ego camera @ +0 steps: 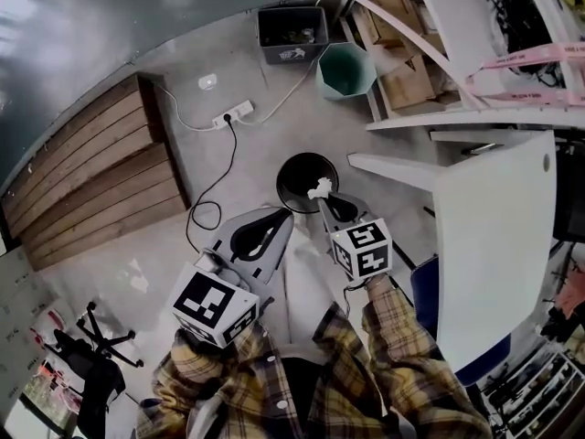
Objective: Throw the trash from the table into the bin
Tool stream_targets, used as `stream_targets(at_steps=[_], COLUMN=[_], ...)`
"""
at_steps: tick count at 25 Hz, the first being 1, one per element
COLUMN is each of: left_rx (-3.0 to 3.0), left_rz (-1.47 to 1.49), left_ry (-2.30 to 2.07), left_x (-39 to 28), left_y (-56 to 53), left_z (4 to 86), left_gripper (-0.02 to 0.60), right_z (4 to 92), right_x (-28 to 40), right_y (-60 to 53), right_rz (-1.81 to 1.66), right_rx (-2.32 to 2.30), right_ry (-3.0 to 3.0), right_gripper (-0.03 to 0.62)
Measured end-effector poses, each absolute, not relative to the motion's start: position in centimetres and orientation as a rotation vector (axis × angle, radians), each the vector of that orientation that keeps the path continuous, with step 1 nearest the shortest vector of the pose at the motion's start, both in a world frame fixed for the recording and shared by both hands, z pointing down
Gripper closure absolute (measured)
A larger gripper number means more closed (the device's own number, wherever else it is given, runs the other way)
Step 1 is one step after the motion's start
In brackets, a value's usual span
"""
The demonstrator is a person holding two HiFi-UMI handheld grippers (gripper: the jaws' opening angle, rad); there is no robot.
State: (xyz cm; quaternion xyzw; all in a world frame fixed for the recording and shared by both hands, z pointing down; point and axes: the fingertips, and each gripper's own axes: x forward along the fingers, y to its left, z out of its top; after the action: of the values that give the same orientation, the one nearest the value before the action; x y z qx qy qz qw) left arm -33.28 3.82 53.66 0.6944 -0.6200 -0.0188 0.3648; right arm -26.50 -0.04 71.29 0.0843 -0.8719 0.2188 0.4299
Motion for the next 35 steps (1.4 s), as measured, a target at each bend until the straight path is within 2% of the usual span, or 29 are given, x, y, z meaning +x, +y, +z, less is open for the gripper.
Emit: stream_targets(at_steps=[16, 24, 31, 35], left_rx=[1.683, 1.688, 1.704, 1.718], left_rz=[0.025, 0.076, 0.052, 0.087], left_ry=[-1.515, -1.471, -1.511, -1.491], left_x=[-32.8, -32.1, -32.9, -33.1], left_y=[4.9, 5.3, 3.9, 4.4], left_z=[73.4, 79.8, 83.0, 83.2], left_gripper=[0.561, 0.561, 0.561, 0.561], right_z=[99.3, 110.9, 117.4, 117.1], right_x=[-23.6, -22.3, -22.0, -21.8], right_y=[0.7, 0.6, 1.0, 1.1], right_rz=[0.650, 0.730, 0.881, 0.922], right_rx=[0.216, 0.229, 0.259, 0.272], right_ry=[-1.932, -1.813, -1.732, -1.707], right_gripper=[0.582, 0.582, 0.580, 0.518])
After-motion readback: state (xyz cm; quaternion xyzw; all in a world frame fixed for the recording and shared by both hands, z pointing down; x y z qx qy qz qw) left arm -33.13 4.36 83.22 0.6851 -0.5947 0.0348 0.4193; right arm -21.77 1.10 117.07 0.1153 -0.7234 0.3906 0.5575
